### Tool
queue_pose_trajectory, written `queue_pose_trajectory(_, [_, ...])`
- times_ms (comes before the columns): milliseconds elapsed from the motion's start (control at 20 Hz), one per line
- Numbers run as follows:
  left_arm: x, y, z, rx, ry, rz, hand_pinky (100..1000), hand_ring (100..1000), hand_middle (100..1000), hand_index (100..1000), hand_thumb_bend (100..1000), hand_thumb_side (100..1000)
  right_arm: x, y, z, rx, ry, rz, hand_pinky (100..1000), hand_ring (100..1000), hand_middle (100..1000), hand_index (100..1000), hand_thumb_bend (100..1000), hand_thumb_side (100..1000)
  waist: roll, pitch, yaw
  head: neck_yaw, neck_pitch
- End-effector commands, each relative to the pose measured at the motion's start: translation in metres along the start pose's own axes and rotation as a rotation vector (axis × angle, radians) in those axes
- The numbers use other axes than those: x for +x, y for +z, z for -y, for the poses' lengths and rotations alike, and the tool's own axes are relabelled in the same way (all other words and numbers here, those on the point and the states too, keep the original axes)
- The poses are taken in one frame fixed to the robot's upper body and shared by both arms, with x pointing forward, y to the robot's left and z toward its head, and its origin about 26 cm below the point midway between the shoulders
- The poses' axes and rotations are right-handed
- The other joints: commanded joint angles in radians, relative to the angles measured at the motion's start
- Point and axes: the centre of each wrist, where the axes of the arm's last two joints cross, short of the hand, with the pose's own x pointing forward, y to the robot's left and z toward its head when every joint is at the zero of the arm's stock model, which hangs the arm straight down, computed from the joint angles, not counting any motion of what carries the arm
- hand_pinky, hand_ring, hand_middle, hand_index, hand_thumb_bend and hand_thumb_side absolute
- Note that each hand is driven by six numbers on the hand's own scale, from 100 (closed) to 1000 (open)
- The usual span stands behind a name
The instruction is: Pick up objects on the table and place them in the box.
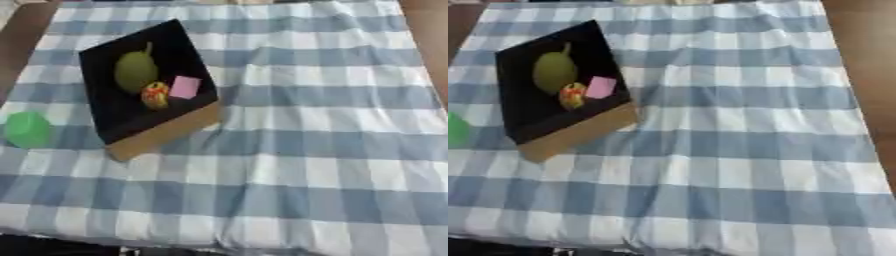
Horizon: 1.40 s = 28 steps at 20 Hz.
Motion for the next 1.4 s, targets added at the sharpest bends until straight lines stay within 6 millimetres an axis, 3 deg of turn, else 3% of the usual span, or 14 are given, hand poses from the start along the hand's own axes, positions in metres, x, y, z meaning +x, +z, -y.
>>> queue_pose_trajectory(50, [-0.011, 0.001, -0.008, -0.004, -0.008, -0.033, 965, 913, 836, 898, 596, 157, 0.005, -0.004, 0.008, -0.014, 0.014, 0.02, 846, 798, 748, 841, 100, 412, -0.014, -0.02, -0.002, 0.01, -0.002])
queue_pose_trajectory(850, [-0.019, -0.028, 0.005, -0.049, 0.059, -0.025, 947, 904, 833, 887, 551, 100, 0.006, -0.006, 0.004, -0.017, -0.002, 0.0, 845, 797, 740, 838, 100, 437, -0.014, -0.014, -0.017, 0.036, -0.011])
queue_pose_trajectory(1400, [-0.021, -0.033, 0.009, -0.061, 0.085, -0.017, 945, 904, 833, 890, 560, 100, 0.006, -0.005, 0.003, -0.018, -0.007, -0.01, 844, 796, 738, 838, 100, 448, -0.013, -0.012, -0.019, 0.06, -0.017])
